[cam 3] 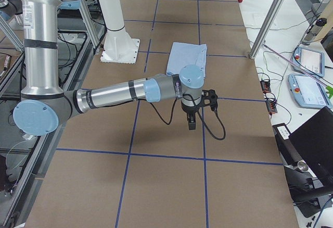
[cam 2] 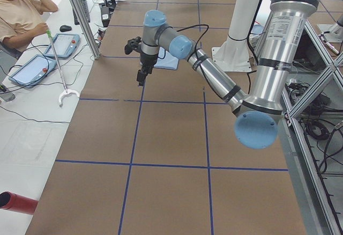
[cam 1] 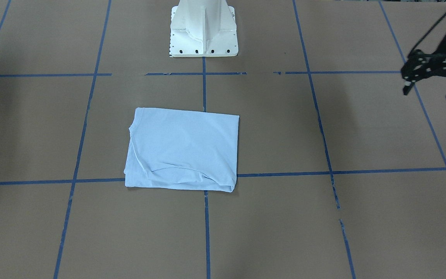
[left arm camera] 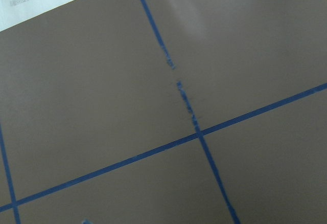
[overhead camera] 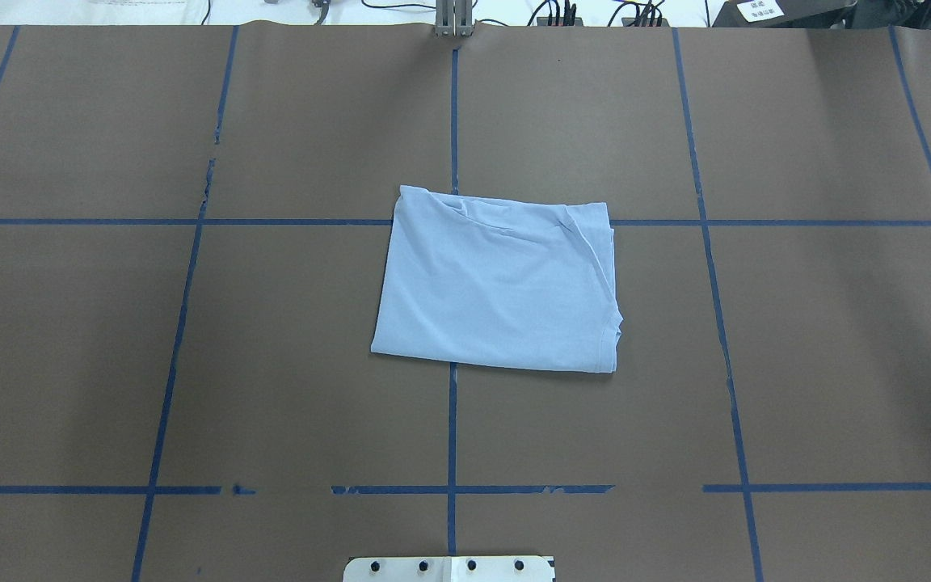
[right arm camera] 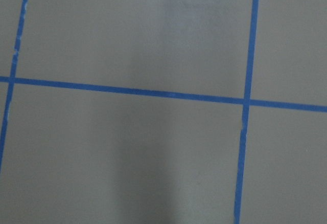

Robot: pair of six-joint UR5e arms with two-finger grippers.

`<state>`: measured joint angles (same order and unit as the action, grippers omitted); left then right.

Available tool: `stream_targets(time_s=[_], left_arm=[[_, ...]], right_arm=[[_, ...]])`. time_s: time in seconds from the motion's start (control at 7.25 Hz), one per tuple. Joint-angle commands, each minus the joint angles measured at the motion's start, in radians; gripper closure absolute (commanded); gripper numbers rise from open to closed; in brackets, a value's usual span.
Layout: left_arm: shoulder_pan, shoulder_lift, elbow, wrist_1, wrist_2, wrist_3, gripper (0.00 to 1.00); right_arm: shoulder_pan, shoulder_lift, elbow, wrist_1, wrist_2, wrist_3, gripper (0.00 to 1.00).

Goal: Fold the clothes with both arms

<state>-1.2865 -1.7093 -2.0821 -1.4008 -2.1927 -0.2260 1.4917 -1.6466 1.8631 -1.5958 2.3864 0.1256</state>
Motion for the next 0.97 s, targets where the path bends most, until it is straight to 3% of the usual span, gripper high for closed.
stream_targets(time_s=[0.0,0.41,0.55,0.69,0.83], left_arm=[[-0.158,0.141,0.098,0.002,-0.061,0.3,0.0],[-0.327,0.22,0.287,0.0,-0.068,0.589,0.0],[-0.364,0.281,0.286,-0.001,-0.087,0.617,0.0],[-0.373,0.327,0.275,-0.006,-0.205,0.608,0.0],[-0.378,0.333,0.274,-0.027,-0.231,0.59,0.0]], right_arm=[[0.007,-0.102,0.018,-0.01,-0.015,-0.003,0.0],[0.007,-0.137,0.018,-0.01,-0.079,-0.001,0.0],[0.007,-0.159,0.019,0.003,-0.081,0.0,0.0],[0.007,-0.174,0.021,0.004,-0.076,0.002,0.0],[0.007,-0.174,0.021,0.004,-0.079,0.0,0.0]])
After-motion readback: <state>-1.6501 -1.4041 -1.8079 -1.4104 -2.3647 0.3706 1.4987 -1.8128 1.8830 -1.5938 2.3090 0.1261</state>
